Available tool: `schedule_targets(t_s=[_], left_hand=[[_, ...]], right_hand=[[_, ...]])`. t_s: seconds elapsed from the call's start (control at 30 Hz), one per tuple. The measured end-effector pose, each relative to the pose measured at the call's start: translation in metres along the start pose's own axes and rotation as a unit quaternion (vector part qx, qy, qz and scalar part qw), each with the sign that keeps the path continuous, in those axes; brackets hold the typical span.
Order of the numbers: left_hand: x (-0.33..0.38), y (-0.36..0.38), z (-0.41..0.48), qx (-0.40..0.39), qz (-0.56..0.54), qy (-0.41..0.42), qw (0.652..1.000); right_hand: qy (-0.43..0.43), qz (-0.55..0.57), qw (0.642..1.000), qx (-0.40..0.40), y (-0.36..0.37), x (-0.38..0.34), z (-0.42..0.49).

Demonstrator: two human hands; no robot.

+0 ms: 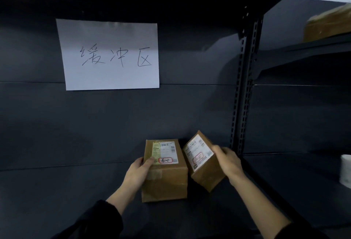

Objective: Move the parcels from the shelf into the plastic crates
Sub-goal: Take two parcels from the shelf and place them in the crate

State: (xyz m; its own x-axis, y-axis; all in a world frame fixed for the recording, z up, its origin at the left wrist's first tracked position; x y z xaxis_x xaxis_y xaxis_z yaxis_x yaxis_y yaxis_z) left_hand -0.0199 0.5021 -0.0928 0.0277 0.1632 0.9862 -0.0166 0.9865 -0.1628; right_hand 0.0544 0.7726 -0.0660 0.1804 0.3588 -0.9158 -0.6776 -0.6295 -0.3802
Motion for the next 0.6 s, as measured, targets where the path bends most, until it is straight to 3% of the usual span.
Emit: schedule_targets(t_s=[0.17, 0.6], left_hand=[[0.0, 0.003, 0.0, 0.003, -0.001, -0.003, 1.0], [-0.002, 0.005, -0.008, -0.044, -0.049, -0.003, 0.998]], right_hand=[[0.103, 0.116, 0.988, -0.021, 0.006, 0.032, -0.008], [0.034, 0.16, 0.984, -0.064, 0.009, 0.04, -0.022]])
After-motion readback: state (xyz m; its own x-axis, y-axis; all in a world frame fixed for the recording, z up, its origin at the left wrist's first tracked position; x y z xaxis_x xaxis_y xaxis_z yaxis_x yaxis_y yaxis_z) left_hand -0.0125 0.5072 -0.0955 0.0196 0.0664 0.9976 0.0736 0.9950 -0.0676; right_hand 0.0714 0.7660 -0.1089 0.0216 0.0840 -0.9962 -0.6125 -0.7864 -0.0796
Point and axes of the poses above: each hand's wrist, its own z-axis towards the middle knuckle, its own y-axis out of the palm, x = y × z, the point moved 5 cm from there along z, towards the middle knuckle, and after that the axes turned 8 degrees about x, right-handed, at the moved point
